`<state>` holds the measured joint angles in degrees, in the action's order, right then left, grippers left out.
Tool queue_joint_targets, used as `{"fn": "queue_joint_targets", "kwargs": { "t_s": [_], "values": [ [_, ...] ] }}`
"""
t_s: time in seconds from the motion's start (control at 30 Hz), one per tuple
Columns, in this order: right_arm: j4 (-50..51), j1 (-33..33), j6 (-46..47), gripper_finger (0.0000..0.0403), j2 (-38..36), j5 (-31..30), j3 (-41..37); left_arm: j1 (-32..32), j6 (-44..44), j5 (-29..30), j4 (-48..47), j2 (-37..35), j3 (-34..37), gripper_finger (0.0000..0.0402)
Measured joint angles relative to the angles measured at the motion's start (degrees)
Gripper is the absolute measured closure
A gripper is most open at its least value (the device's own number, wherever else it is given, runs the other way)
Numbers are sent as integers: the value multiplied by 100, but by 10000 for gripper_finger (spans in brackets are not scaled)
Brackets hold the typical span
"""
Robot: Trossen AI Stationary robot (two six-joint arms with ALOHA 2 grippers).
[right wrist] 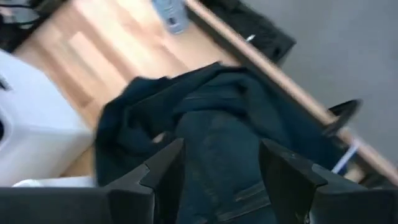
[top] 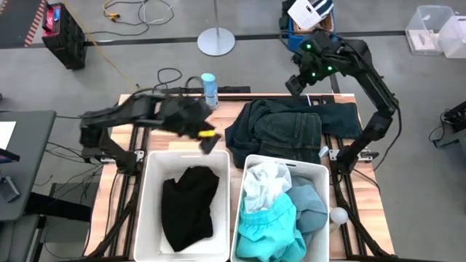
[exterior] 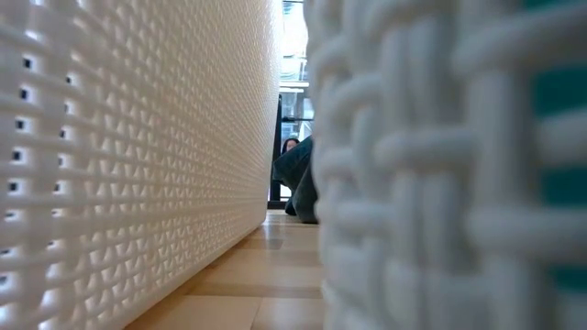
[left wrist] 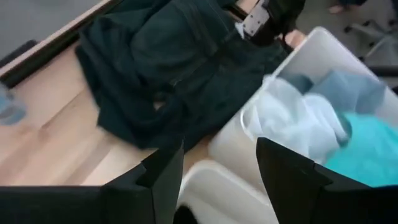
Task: Sort clothes
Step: Put the dark blue pants into the left white bin
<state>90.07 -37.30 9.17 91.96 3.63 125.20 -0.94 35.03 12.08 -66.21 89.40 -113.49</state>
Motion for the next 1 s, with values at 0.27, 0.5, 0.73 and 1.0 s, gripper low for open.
{"fn": "queue_joint_targets", "kwargs": {
  "t_s": [0.27, 0.5, 0.73, 1.0],
  "values": [
    [-458, 655, 571, 186, -204, 151, -309, 1382, -383, -1534, 1131, 1064, 2, 203],
    [-1488, 1967, 1085, 186, -772, -619, -362, 2272, 65, -2184, 1579, 1776, 2, 203],
    [-1598, 3363, 1705, 186, -1046, -1578, -363, 2735, 449, -2803, 1597, 2370, 2, 203],
    [-1638, 4533, 2177, 186, -921, -2577, -365, 2808, 533, -3158, 1526, 2794, -2, 202]
  ]
}}
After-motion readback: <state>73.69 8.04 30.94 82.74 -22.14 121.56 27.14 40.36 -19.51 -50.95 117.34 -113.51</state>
